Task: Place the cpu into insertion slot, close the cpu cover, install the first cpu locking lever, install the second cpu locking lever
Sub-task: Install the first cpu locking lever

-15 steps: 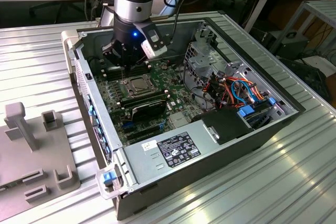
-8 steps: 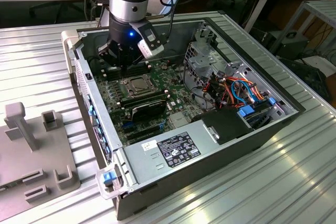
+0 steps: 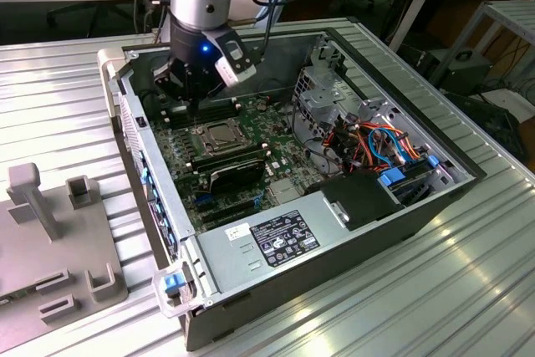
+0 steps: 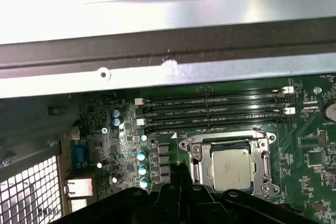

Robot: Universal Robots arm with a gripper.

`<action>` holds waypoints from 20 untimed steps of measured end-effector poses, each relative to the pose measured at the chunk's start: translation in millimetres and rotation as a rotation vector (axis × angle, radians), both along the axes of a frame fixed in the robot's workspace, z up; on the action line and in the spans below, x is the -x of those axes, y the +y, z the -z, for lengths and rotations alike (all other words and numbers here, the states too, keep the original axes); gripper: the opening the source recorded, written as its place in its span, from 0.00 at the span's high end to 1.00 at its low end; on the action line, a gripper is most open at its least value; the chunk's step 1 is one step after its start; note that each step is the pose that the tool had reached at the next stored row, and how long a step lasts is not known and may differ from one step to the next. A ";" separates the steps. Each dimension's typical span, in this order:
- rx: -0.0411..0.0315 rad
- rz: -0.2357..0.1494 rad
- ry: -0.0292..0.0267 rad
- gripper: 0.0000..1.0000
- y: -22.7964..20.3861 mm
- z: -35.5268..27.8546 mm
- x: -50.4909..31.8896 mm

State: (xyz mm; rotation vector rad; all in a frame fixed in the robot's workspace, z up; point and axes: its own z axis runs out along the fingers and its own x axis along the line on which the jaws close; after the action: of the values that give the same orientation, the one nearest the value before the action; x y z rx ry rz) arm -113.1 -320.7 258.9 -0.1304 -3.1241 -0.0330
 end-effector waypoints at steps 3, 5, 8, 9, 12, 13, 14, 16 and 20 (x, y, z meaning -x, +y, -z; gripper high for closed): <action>-0.0005 -0.004 0.0000 0.89 3.7 0.4 0.0; -0.0011 -0.007 0.0000 0.89 6.1 0.8 0.0; -0.0023 -0.010 0.0000 0.89 8.3 1.3 -1.2; -0.0024 -0.011 0.0001 0.89 8.5 1.5 -2.6; -0.0026 -0.011 0.0002 0.89 8.9 2.3 -8.8; -0.0026 -0.011 0.0003 0.89 9.1 2.6 -10.1; -0.0026 -0.011 0.0002 0.89 9.2 2.8 -10.6; -0.0024 -0.011 0.0005 0.89 9.5 3.3 -12.1; -0.0025 -0.012 0.0004 0.89 9.7 3.8 -12.3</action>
State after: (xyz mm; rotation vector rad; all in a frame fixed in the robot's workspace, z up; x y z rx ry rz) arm -100.8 -311.0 255.1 -0.1116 -3.1242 -0.0368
